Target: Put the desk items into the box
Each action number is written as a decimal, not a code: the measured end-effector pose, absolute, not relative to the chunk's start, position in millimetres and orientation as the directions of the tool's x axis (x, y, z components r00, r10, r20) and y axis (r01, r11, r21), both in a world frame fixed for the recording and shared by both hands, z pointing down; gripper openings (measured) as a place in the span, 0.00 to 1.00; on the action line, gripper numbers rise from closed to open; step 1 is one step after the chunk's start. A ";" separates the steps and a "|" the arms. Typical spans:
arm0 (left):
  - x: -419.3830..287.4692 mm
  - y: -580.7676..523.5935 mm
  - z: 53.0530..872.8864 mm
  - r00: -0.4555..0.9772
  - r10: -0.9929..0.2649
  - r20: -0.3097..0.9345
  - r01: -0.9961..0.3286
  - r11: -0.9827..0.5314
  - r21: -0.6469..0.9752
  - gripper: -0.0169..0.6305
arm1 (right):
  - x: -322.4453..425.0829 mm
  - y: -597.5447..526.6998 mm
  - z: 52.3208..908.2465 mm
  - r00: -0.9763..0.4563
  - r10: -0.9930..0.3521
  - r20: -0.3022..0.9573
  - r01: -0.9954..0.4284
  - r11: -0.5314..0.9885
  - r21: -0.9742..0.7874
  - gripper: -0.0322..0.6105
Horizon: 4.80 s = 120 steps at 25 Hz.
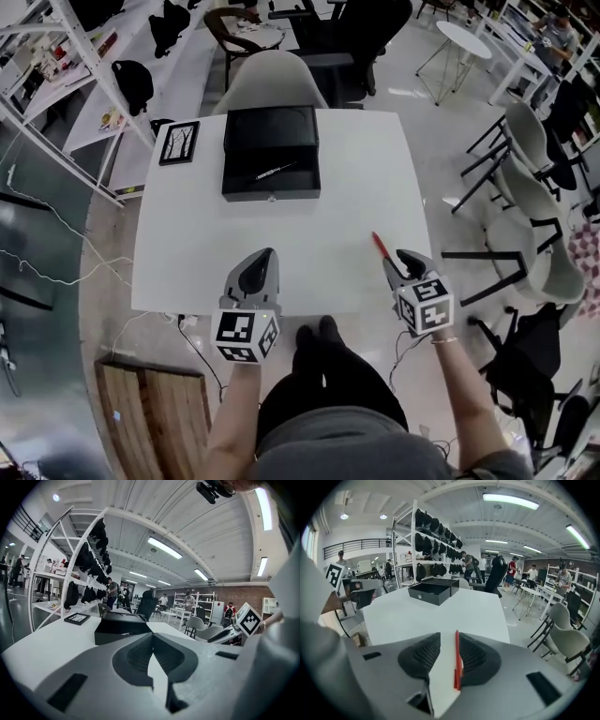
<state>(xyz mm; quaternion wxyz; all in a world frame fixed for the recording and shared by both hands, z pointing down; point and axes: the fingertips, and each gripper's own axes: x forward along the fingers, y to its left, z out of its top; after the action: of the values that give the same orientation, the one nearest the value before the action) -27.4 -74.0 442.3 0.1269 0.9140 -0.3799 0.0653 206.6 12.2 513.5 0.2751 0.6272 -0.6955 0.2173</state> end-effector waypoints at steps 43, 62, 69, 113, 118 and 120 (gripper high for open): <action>-26.1 -90.9 467.4 0.632 -0.713 0.304 -0.774 -0.601 0.200 0.03 | 218.5 5.6 587.9 -0.101 -0.489 0.867 -0.970 0.241 0.023 0.13; -33.6 -114.4 439.0 0.577 -0.773 0.264 -0.816 -0.560 0.144 0.03 | 188.7 -59.6 457.4 -0.277 -0.732 0.623 -0.954 0.286 -0.087 0.13; -39.6 -122.5 423.9 0.554 -0.798 0.237 -0.832 -0.538 0.132 0.03 | 171.1 -83.6 417.5 -0.339 -0.790 0.511 -0.938 0.323 -0.123 0.13; -84.6 -203.9 416.5 0.465 -0.853 0.237 -0.885 -0.454 0.101 0.04 | 94.7 -220.4 380.0 -0.470 -0.783 0.409 -0.870 0.490 -0.061 0.13; -92.5 -223.0 426.0 0.479 -0.839 0.256 -0.877 -0.464 0.121 0.03 | 81.1 -238.8 400.5 -0.471 -0.751 0.463 -0.856 0.516 -0.033 0.13; -95.7 -231.3 430.8 0.482 -0.835 0.263 -0.876 -0.465 0.130 0.03 | 77.0 -245.6 409.5 -0.465 -0.741 0.484 -0.850 0.527 -0.010 0.13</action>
<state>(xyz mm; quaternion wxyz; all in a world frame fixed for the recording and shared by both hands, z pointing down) -95.7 -231.3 430.8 0.1242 0.8519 -0.5022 0.0814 77.0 -245.6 409.5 0.2160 0.4698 -0.8467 0.1258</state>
